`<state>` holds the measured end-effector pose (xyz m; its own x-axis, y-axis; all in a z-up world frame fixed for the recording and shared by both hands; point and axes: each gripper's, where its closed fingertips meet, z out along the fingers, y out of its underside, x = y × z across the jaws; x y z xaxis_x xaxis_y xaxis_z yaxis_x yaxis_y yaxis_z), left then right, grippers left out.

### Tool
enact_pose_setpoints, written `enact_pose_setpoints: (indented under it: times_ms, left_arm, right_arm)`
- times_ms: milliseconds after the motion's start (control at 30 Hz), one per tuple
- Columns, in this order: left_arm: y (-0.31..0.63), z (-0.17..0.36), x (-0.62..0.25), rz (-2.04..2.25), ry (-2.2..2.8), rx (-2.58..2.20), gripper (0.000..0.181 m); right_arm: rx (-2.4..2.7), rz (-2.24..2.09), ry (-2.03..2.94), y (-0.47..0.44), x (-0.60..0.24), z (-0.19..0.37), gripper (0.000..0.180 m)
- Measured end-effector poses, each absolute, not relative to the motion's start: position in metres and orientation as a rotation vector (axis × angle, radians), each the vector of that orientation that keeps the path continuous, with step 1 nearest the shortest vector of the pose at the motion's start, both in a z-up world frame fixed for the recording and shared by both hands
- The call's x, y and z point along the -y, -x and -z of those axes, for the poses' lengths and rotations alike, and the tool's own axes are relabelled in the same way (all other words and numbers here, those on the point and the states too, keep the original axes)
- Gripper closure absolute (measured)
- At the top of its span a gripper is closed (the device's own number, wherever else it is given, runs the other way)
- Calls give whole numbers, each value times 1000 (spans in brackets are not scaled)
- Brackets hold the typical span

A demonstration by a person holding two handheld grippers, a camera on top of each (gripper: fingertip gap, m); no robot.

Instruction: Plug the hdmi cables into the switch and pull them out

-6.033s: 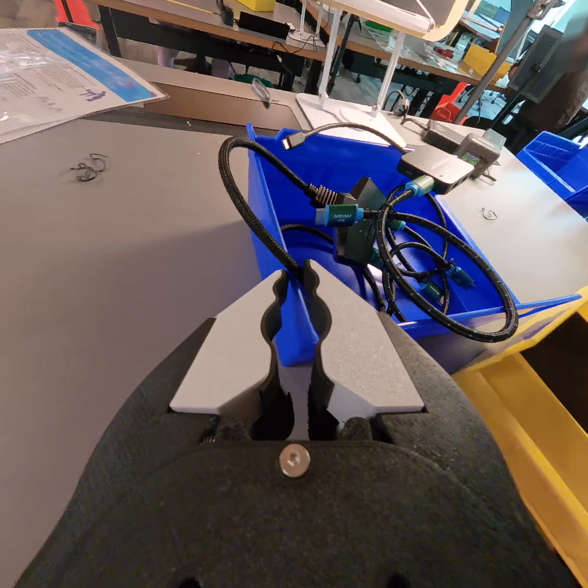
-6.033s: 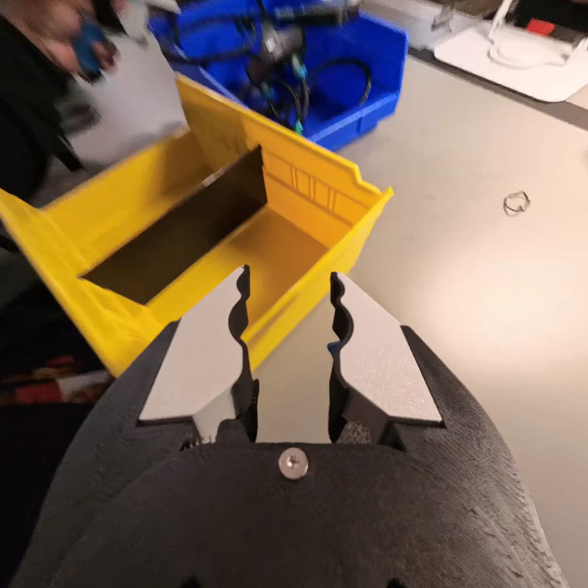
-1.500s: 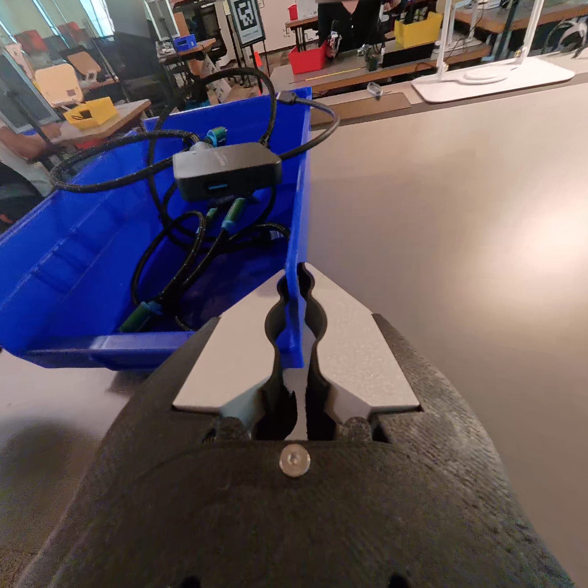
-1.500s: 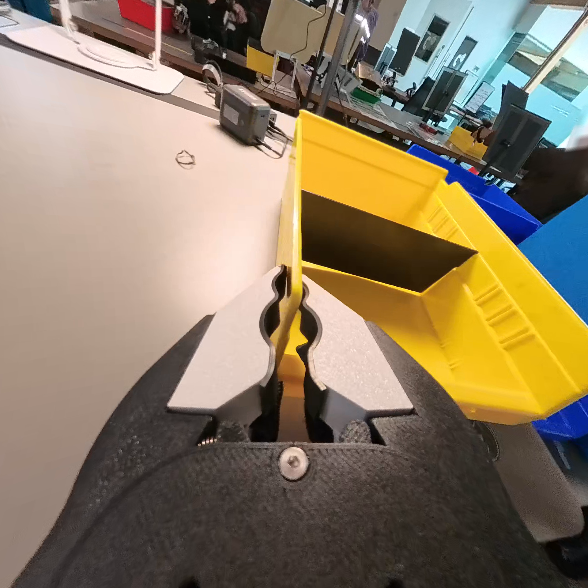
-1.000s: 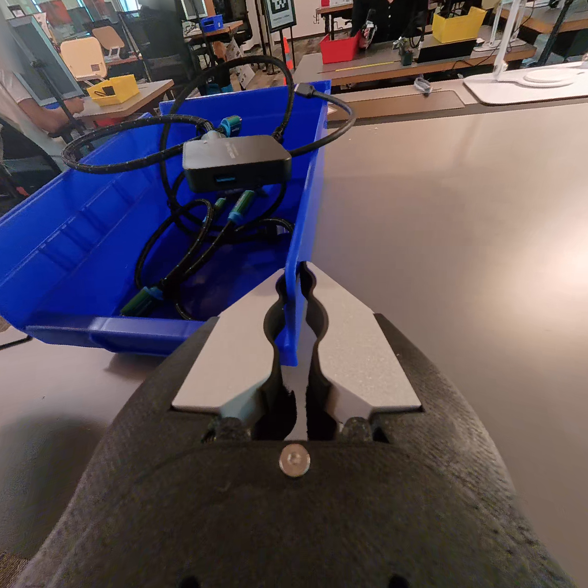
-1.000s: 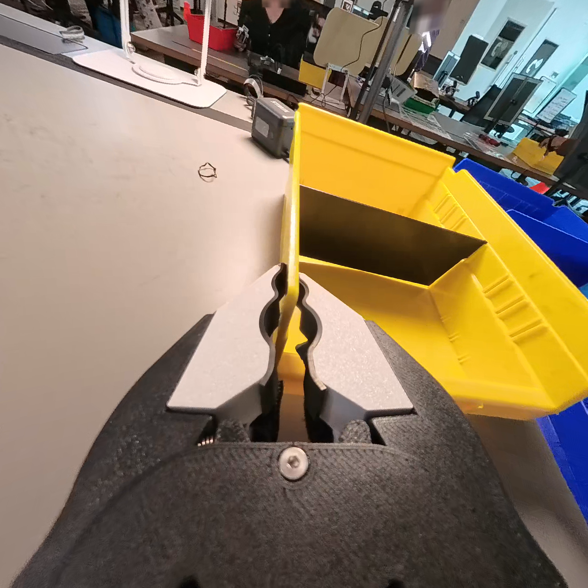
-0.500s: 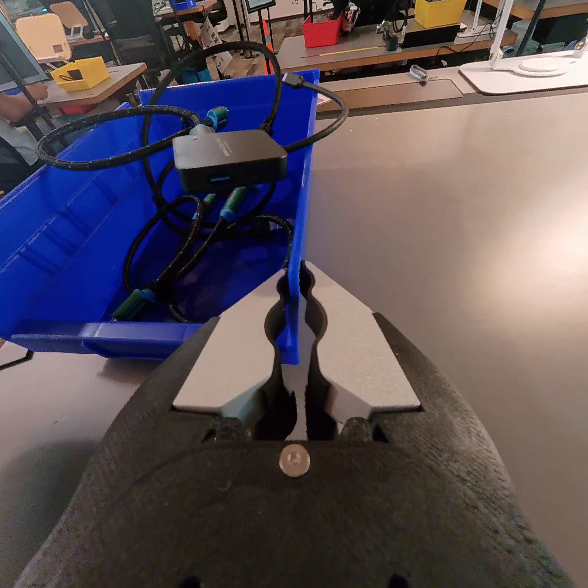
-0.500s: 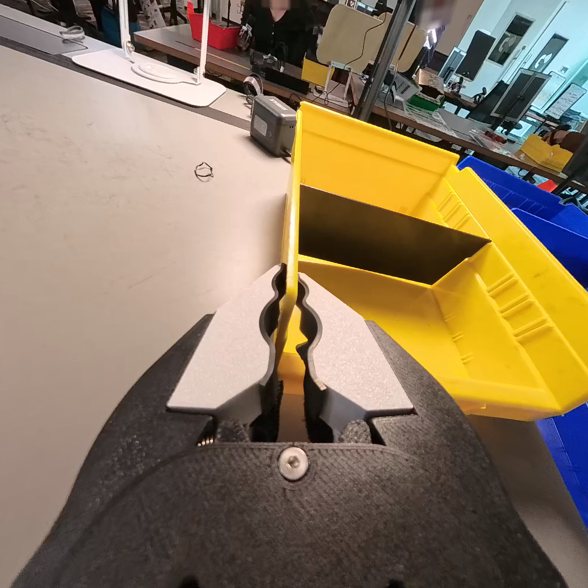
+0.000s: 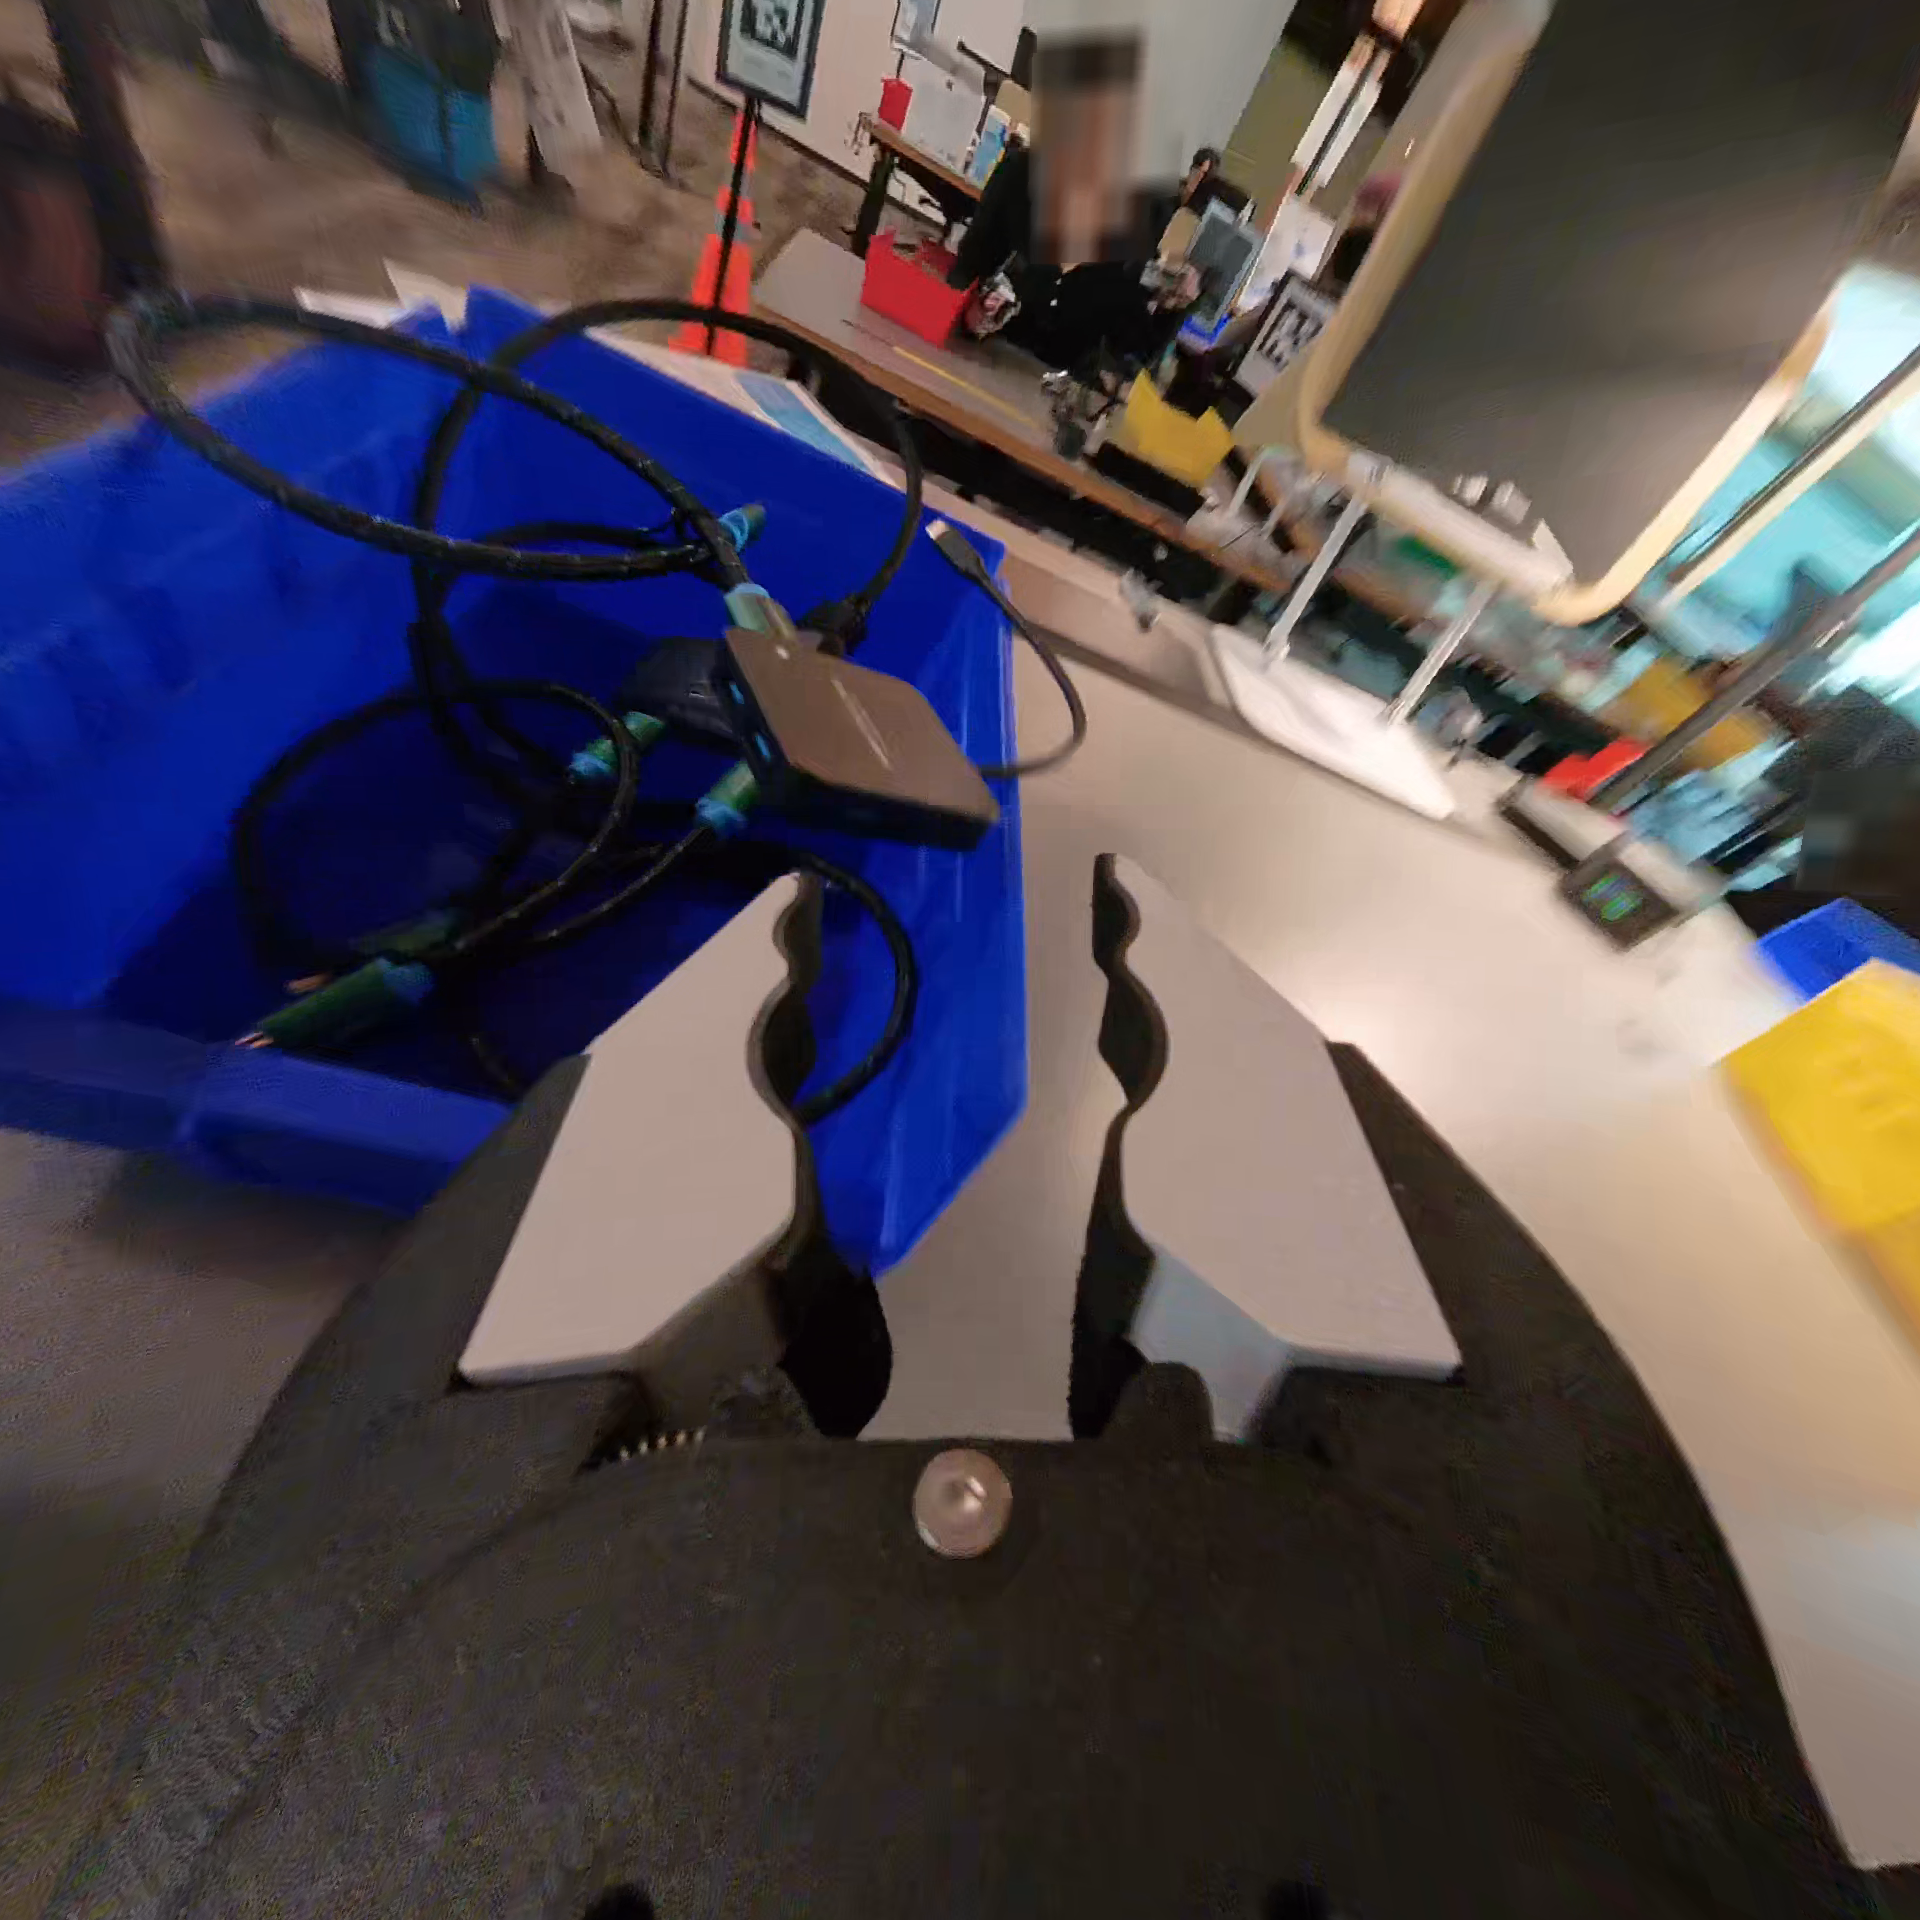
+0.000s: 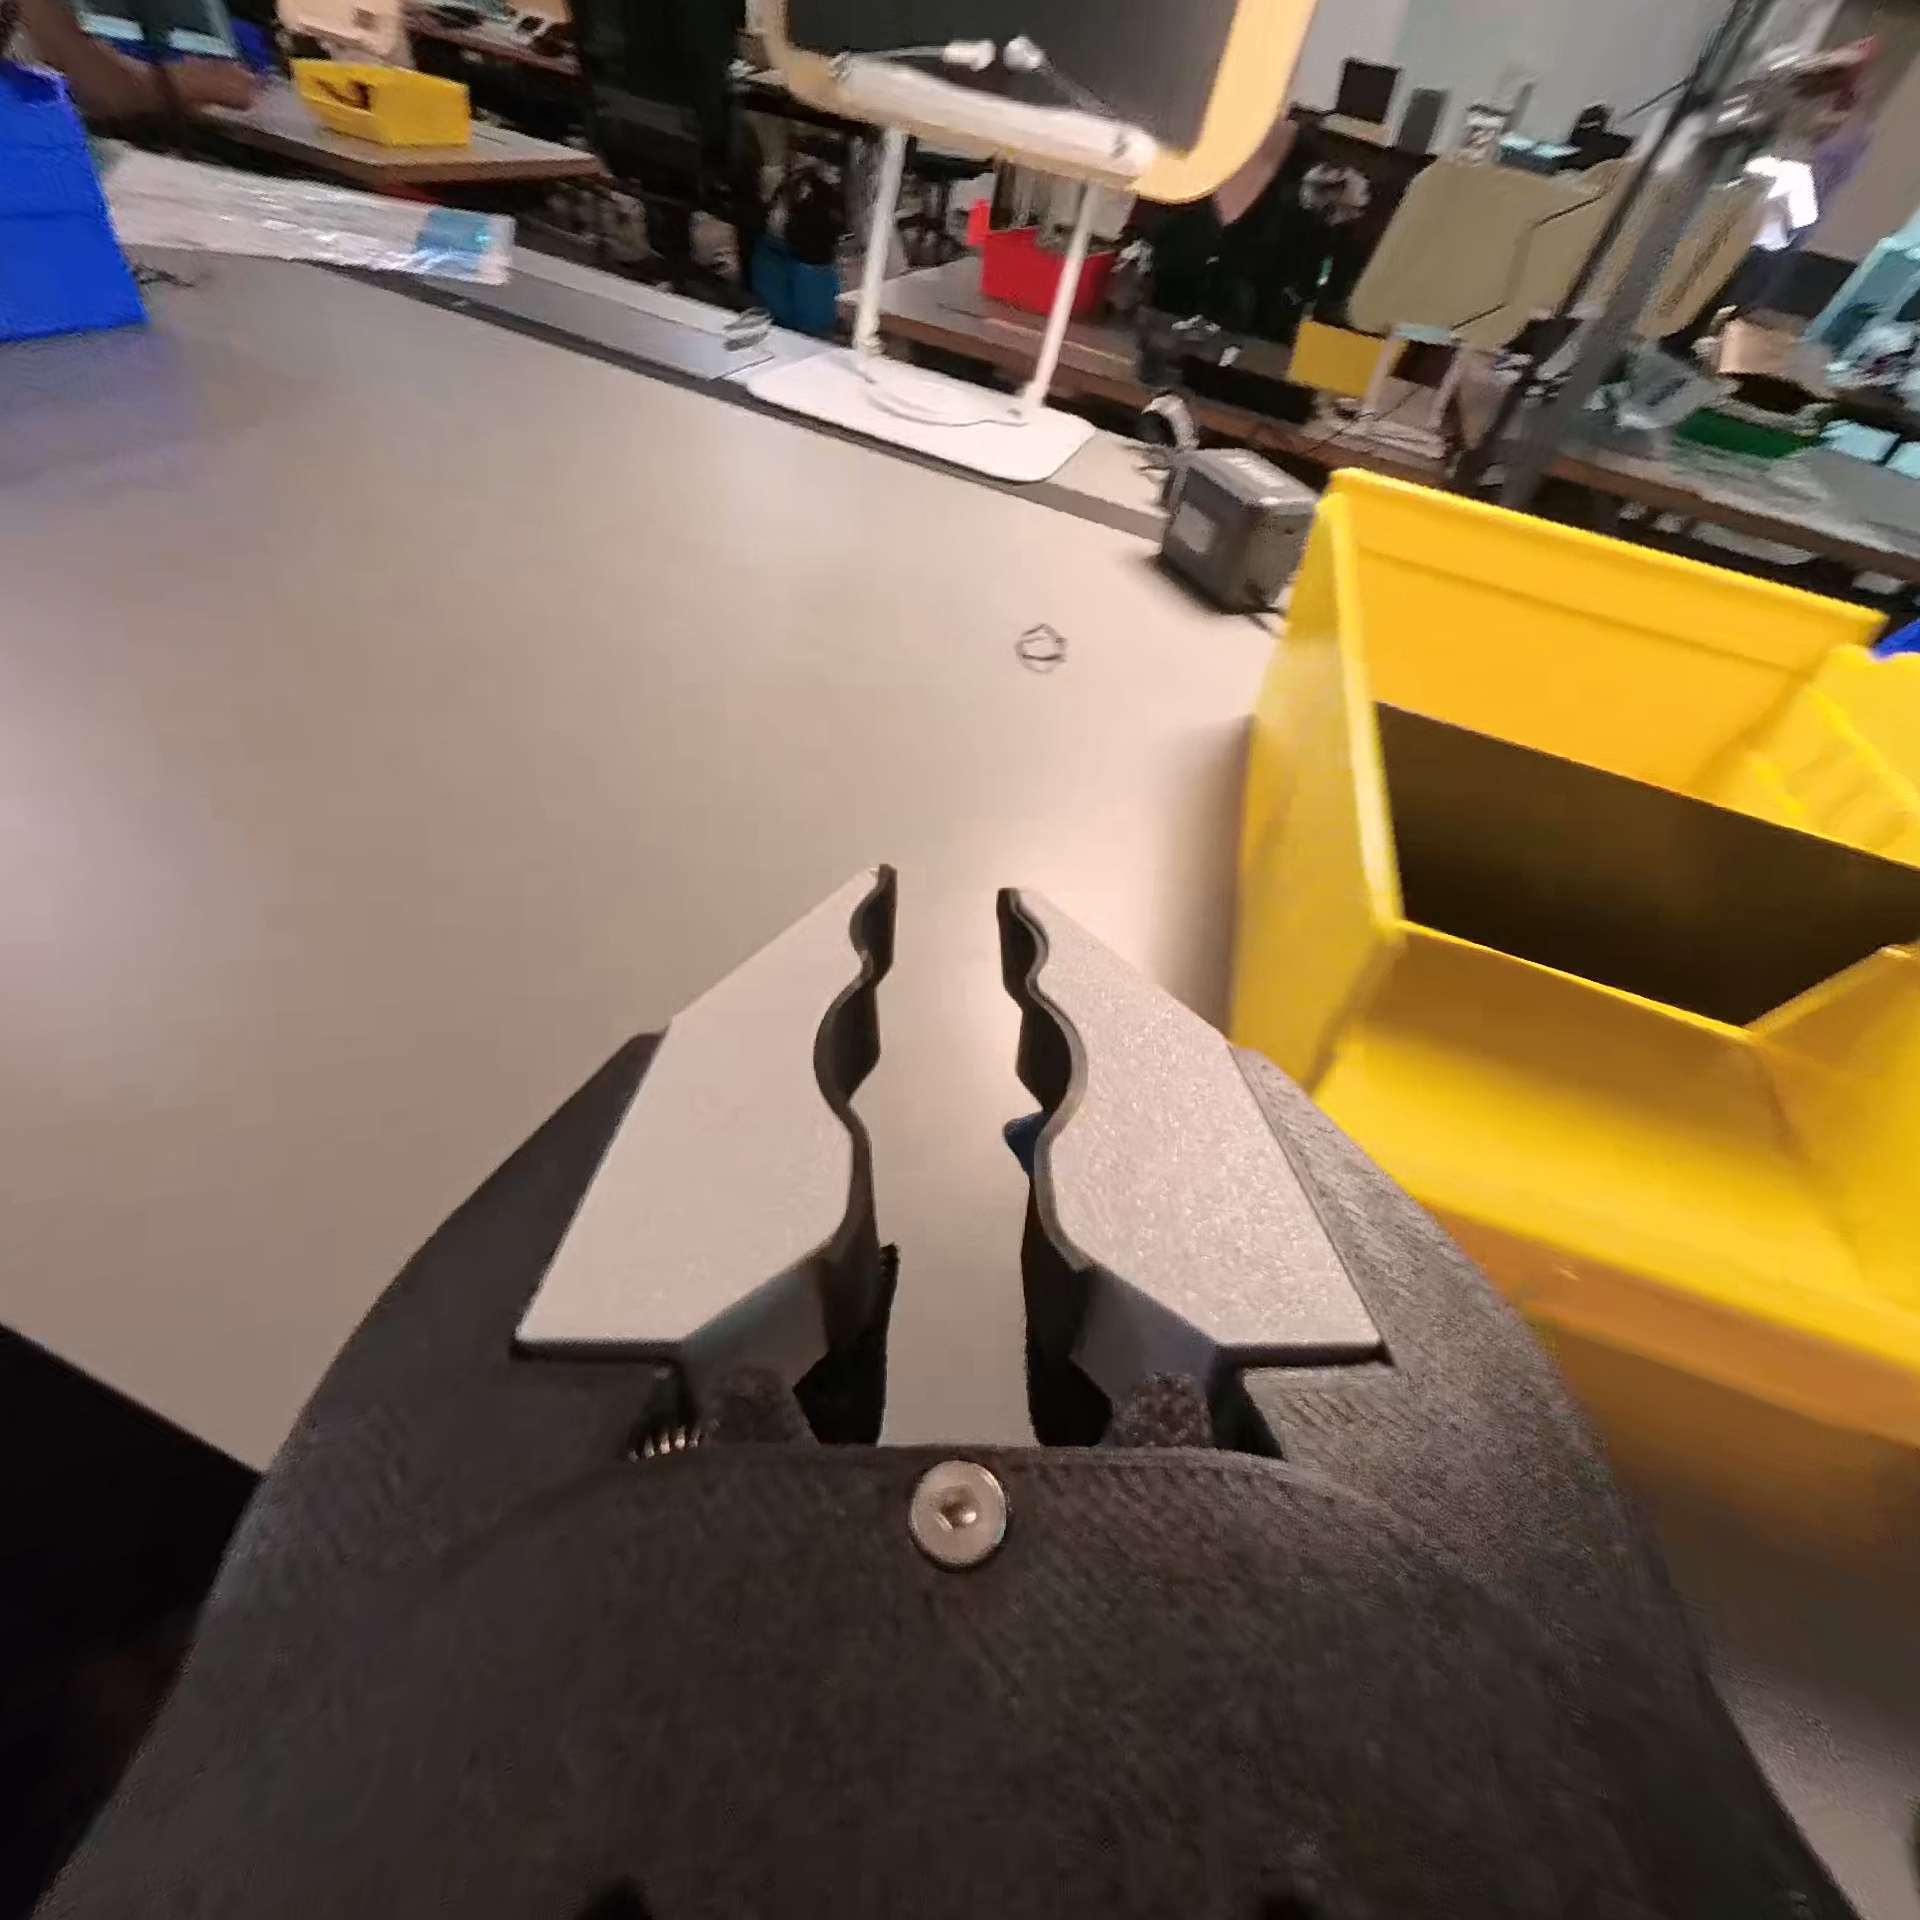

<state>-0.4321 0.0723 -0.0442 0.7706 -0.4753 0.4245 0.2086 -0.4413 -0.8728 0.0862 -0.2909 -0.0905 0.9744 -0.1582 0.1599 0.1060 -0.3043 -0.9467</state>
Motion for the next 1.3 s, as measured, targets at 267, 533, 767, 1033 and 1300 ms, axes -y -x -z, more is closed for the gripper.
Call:
enact_pose_setpoints:
  times_ms: [267,533,767,1033,1300]
  left_arm:
    - [417,53,-134,1282,1977,62,123]
    - [408,0,-122,1110,1706,-145,163]
    - [340,-107,-10,824,1350,-700,167]
    - [205,-41,94,992,1438,-1240,167]
    - [128,57,139,1216,1561,-1555,167]
  right_arm:
    - [78,283,1977,-61,257,122,157]
    - [96,288,2002,-63,255,126,157]
    - [129,248,1957,-48,249,120,157]
    - [485,264,1612,38,234,66,158]
    - [934,691,1351,85,184,43,136]
